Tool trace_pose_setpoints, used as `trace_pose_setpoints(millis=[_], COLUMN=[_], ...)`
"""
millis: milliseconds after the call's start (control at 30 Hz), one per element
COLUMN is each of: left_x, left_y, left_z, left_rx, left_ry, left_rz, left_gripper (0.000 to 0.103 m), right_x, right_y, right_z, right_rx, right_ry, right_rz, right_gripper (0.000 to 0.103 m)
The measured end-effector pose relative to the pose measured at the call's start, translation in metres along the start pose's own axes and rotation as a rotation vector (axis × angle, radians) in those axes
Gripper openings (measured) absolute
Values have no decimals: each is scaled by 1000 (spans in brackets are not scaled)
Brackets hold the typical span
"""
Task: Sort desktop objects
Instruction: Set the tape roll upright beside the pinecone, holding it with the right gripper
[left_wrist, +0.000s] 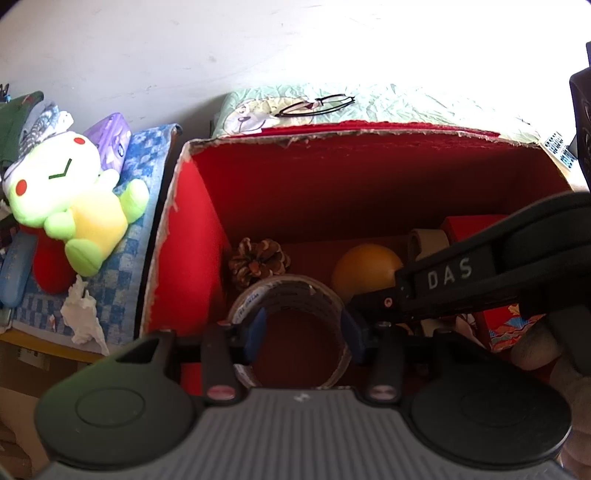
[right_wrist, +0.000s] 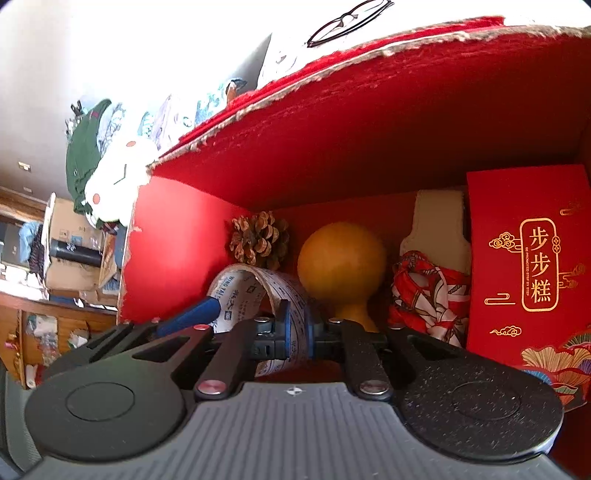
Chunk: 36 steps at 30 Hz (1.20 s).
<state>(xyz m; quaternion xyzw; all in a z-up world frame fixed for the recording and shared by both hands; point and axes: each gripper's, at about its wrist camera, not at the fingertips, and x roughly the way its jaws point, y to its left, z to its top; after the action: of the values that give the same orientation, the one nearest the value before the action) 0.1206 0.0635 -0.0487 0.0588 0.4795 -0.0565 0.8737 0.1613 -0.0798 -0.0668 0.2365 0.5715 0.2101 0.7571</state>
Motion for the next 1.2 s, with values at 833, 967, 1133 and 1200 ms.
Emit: trace_pose_setpoints(millis=[833,967,1133,1200], left_x=[0,0,1,1], left_y=[-4,-5,-7,-7], left_z=[2,2,1,1], left_rx=[-3,-3,-2,-5], left_ry=[20,23,8,10], left_rz=[31,30,34,35], left_gripper=[52,52,55,57], right_x=[4,4,4,4], right_y=[7,8,9,8], right_z=[-4,-5,-5,-5], right_rx=[-45,-47,-48,-47], right_ry=[7,-1,-9,-14], right_rz=[-23,-26,-26,-26], right_gripper=[9,8,6,5])
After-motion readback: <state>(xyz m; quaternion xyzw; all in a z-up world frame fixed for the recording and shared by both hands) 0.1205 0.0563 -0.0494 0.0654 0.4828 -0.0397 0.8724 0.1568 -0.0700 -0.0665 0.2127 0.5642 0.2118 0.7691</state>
